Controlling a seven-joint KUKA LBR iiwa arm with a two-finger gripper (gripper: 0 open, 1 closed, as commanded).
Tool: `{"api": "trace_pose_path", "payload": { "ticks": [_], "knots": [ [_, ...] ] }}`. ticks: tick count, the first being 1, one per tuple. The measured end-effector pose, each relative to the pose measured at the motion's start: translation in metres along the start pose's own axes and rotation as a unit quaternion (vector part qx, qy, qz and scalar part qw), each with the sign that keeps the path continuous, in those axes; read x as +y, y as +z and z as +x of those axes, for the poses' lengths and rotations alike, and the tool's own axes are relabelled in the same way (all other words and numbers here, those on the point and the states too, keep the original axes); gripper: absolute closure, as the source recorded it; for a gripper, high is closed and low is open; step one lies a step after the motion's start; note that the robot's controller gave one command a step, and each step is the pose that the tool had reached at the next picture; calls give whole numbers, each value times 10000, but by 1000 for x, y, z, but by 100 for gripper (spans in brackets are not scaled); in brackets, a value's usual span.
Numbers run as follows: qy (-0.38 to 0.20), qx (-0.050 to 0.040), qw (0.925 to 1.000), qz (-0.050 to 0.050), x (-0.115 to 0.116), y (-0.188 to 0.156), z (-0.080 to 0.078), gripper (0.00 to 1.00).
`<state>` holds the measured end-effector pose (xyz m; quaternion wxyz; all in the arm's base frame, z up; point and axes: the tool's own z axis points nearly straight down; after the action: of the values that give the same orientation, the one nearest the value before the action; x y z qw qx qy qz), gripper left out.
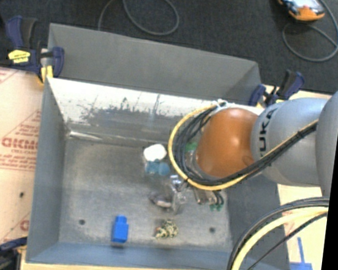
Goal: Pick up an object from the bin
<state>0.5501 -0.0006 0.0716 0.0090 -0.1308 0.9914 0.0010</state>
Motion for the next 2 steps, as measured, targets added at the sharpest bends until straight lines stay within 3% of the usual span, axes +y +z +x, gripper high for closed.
{"api": "trace_pose_path", "payload": {
  "ticks": [1,2],
  "knots": [
    [17,47,10000,-6,0,-42,3,100],
    [-356,-12,9994,6,-13,-86,0,100]
  ]
}}
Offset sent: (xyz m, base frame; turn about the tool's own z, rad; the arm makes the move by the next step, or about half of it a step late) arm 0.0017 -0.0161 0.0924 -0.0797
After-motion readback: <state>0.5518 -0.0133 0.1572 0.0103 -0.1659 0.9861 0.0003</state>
